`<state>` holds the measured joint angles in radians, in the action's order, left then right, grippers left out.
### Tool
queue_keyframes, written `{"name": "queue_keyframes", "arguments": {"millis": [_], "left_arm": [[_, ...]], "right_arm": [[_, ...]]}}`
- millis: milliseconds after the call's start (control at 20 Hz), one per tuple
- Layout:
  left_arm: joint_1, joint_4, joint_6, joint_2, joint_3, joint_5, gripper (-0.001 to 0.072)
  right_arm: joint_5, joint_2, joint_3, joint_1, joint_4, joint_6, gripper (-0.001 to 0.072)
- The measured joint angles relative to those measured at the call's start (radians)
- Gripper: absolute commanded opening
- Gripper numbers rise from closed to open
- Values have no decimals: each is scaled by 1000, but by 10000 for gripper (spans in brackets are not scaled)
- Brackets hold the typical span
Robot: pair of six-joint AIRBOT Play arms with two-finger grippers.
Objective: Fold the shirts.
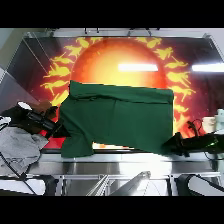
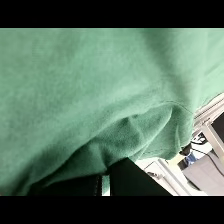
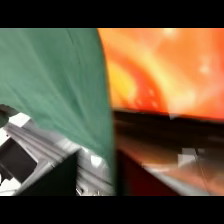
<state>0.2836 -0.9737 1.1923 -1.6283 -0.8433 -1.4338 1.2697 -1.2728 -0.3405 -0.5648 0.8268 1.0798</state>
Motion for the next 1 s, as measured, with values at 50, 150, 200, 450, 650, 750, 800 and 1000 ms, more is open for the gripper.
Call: {"name": "queue_keyframes", "arguments": {"millis": [50,150,200,450,650,750,800,1000], "left_arm": [[1,-2,-1,0,0,-4,29],[1,-6,-8,6,0,-10,29],[2,-10,-15,16,-1,-18,29],[76,8,-23,156,-2,-88,29],[154,31,-7,280,-2,-131,29],[160,88,-19,317,-12,-133,29],[154,126,-32,325,-29,-130,29],[70,267,-64,273,-212,-87,29]], "right_arm": [[-30,7,15,7,-34,-27,14],[-62,34,26,13,-89,-54,14],[-70,59,20,13,-114,-53,14],[29,227,-123,-55,-151,67,14],[77,277,-264,-108,-153,134,14],[66,266,-296,-98,-169,136,14],[51,252,-305,-84,-181,130,14],[-68,143,-327,-4,-300,46,14]]}}
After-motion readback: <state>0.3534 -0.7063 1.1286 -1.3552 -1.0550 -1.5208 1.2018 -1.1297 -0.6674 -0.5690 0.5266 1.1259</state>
